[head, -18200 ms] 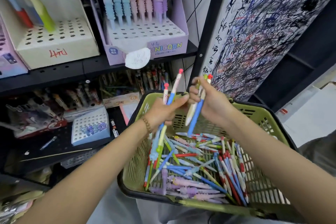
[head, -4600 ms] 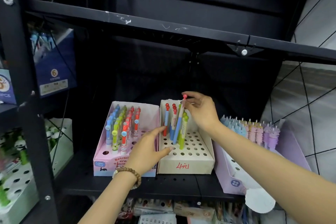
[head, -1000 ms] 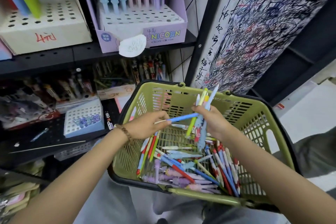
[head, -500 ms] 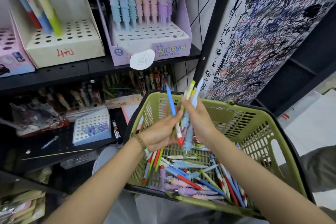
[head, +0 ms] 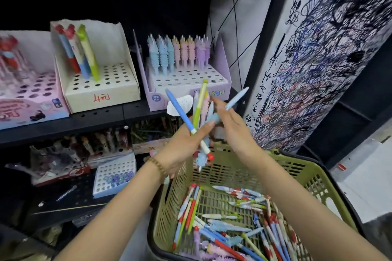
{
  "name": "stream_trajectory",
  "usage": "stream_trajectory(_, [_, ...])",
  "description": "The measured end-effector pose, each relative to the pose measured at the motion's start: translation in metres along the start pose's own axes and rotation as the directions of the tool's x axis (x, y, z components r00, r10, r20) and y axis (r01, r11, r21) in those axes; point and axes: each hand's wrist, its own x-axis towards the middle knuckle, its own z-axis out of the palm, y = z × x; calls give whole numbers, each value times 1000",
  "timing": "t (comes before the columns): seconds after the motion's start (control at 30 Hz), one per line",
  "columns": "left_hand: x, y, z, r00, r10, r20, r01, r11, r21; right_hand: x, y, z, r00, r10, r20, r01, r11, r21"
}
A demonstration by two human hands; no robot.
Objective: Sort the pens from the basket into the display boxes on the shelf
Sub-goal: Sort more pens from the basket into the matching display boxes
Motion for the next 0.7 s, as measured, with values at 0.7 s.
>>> stream_trajectory(0.7, [22, 96, -131, 889, 58, -455, -58, 998, 12, 129, -70, 23, 955, 222, 198, -211, 975, -76])
